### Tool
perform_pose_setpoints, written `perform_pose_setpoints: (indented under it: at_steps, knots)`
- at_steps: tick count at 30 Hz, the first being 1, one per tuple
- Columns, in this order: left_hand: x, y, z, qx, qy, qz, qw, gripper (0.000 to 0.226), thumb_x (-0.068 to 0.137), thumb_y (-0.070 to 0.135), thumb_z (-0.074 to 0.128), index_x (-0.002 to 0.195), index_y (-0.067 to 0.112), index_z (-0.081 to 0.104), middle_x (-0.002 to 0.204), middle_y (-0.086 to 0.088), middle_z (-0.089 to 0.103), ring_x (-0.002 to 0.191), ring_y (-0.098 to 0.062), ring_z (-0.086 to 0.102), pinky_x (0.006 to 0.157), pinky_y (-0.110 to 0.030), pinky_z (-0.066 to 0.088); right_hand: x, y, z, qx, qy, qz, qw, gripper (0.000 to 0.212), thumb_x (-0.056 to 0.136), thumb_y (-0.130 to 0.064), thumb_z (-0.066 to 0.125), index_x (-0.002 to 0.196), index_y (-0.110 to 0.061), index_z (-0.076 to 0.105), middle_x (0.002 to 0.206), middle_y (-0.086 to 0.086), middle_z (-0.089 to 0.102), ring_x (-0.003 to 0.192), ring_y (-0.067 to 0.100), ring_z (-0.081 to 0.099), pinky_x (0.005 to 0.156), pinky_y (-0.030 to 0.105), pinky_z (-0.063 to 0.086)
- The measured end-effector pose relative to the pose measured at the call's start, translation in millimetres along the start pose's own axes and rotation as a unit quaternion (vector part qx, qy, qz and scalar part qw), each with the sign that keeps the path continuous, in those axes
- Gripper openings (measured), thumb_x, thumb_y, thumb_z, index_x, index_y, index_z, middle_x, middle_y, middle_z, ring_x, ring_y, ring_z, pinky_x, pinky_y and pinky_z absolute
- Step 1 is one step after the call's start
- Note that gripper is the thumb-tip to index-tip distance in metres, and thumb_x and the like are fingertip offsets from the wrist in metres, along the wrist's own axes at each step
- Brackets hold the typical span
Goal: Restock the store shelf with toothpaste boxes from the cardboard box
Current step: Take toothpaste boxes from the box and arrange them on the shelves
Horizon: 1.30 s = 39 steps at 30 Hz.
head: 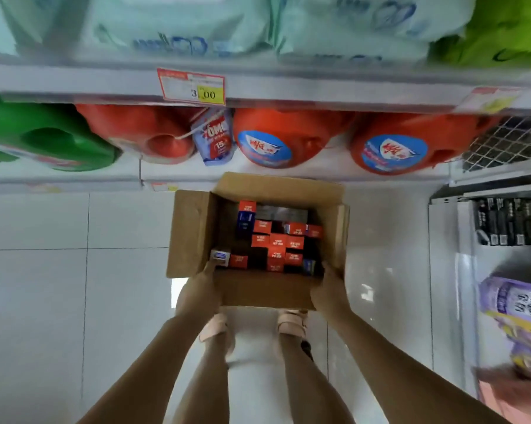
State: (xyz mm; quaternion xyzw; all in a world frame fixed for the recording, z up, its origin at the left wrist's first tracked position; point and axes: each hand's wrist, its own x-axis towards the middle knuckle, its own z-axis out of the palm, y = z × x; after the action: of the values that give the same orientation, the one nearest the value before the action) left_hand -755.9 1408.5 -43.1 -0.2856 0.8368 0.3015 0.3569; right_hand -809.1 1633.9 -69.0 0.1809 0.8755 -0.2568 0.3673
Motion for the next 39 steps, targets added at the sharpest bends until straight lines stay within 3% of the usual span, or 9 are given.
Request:
perform_pose_setpoints:
  at_steps: [2,5,9,12,15,22,27,34,39]
  knots:
    - [2,-1,11,0.004,0.017,-0.006,1.0,0.06,0.093,0.003,0.038,0.148,0.023,0.024,0.144,-0.008,0.041,0.106,-0.032,0.059,0.085,-0.039,0.049,11,15,-6,-0.03,-0.004,-0.006,1.0,0.033,0.098,-0.013,0.04,0.131,-0.013,0.038,0.119,0.004,0.053,0.11,0.021,0.054,0.09,0.029,0.044]
    - [11,-9,24,0.019,0.0,0.006,1.0,0.054,0.094,0.01,0.041,0.145,0.024,0.031,0.144,-0.006,0.043,0.111,-0.031,0.057,0.09,-0.039,0.048,27,27,-13,-0.052,-0.002,-0.07,0.996,0.043,0.093,-0.046,0.045,0.125,-0.019,0.037,0.116,0.002,0.051,0.107,0.018,0.054,0.093,0.034,0.046]
    - [30,-17,22,0.088,-0.077,0.011,0.993,0.034,0.099,0.024,0.04,0.132,0.018,0.044,0.13,-0.005,0.053,0.113,-0.023,0.055,0.097,-0.03,0.044,58,29,-9,-0.105,-0.003,-0.118,0.988,0.031,0.093,-0.011,0.053,0.123,-0.014,0.049,0.116,0.005,0.06,0.104,0.016,0.058,0.093,0.034,0.049]
    - [51,-15,25,0.109,-0.067,0.014,0.992,0.044,0.1,0.02,0.037,0.143,0.018,0.031,0.143,-0.006,0.038,0.124,-0.026,0.047,0.106,-0.035,0.038,70,23,10,-0.112,-0.085,-0.082,0.987,0.05,0.092,-0.015,0.057,0.139,-0.016,0.039,0.133,0.003,0.053,0.122,0.019,0.052,0.102,0.031,0.04]
    - [73,-17,41,0.136,-0.051,0.049,0.988,0.056,0.095,0.007,0.038,0.148,0.016,0.022,0.15,-0.009,0.027,0.134,-0.028,0.035,0.112,-0.038,0.031,82,30,38,-0.068,-0.091,0.003,0.994,0.067,0.088,-0.018,0.062,0.145,-0.013,0.026,0.134,0.007,0.052,0.121,0.024,0.052,0.1,0.032,0.04]
    - [123,-19,71,0.181,-0.059,0.029,0.981,0.05,0.097,0.019,0.041,0.145,0.026,0.033,0.142,-0.012,0.035,0.127,-0.031,0.042,0.106,-0.043,0.039,121,32,50,-0.006,-0.097,0.078,0.992,0.073,0.083,-0.017,0.07,0.144,-0.011,0.03,0.135,0.011,0.052,0.126,0.03,0.049,0.101,0.037,0.04]
    - [136,-7,69,0.336,-0.03,0.046,0.94,0.046,0.097,0.018,0.046,0.14,0.011,0.033,0.139,-0.014,0.035,0.125,-0.029,0.042,0.097,-0.036,0.043,129,43,55,-0.065,-0.126,0.052,0.988,0.057,0.083,-0.008,0.069,0.135,-0.009,0.045,0.131,0.011,0.056,0.121,0.026,0.052,0.094,0.028,0.041]
    - [143,-10,63,0.442,0.004,0.124,0.888,0.039,0.097,0.011,0.041,0.136,0.01,0.038,0.134,-0.012,0.044,0.119,-0.026,0.047,0.093,-0.032,0.043,134,35,52,-0.101,-0.108,0.051,0.988,0.05,0.091,-0.002,0.055,0.138,-0.013,0.045,0.136,0.011,0.05,0.122,0.026,0.051,0.098,0.033,0.045]
    - [142,1,60,0.414,-0.013,0.091,0.906,0.036,0.095,0.007,0.045,0.131,0.01,0.042,0.129,-0.011,0.05,0.117,-0.026,0.05,0.091,-0.033,0.045,119,22,39,-0.115,-0.071,0.019,0.991,0.025,0.091,-0.01,0.055,0.114,-0.011,0.064,0.116,0.009,0.064,0.104,0.024,0.061,0.084,0.03,0.049]
